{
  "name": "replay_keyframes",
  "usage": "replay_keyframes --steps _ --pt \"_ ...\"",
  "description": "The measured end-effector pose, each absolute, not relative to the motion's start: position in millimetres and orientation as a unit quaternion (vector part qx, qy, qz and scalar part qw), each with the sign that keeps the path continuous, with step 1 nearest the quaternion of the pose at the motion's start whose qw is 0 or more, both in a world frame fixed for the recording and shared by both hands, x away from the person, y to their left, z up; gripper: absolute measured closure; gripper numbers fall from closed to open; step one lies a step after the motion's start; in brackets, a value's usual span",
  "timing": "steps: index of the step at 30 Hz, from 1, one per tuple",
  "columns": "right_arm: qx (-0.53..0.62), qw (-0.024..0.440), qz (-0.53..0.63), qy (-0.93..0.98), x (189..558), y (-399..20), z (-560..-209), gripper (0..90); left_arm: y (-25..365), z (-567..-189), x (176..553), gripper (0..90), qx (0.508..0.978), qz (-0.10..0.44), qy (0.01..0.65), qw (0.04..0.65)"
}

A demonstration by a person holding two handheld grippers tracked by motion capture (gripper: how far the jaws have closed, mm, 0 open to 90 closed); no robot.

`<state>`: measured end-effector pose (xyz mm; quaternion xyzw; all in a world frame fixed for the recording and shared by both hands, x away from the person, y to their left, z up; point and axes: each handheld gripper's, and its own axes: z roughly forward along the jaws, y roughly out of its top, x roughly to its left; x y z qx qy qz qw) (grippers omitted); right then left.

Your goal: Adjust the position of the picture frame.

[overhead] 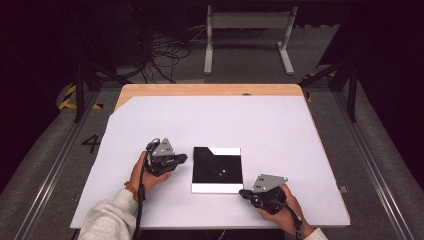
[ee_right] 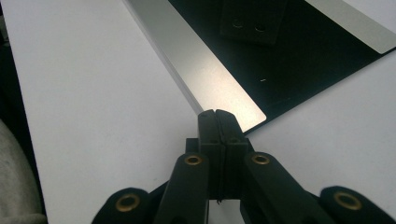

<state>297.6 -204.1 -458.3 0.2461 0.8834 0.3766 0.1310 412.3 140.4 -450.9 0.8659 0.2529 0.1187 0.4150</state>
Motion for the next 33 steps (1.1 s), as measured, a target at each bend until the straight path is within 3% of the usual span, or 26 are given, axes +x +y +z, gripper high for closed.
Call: replay_keyframes --steps 10,23,33 --pt "0.241 0.145 0.370 0.885 295 -204 -458 90.0 114 -454 456 83.6 0.858 0.110 0.286 0.413" --pt "0.241 0.147 0.371 0.885 295 -204 -458 90.0 99 -462 475 81.7 0.871 0.110 0.293 0.379" --pt "0.242 0.149 0.369 0.885 295 -205 -458 90.0 102 -460 475 89.9 0.882 0.086 0.273 0.374"
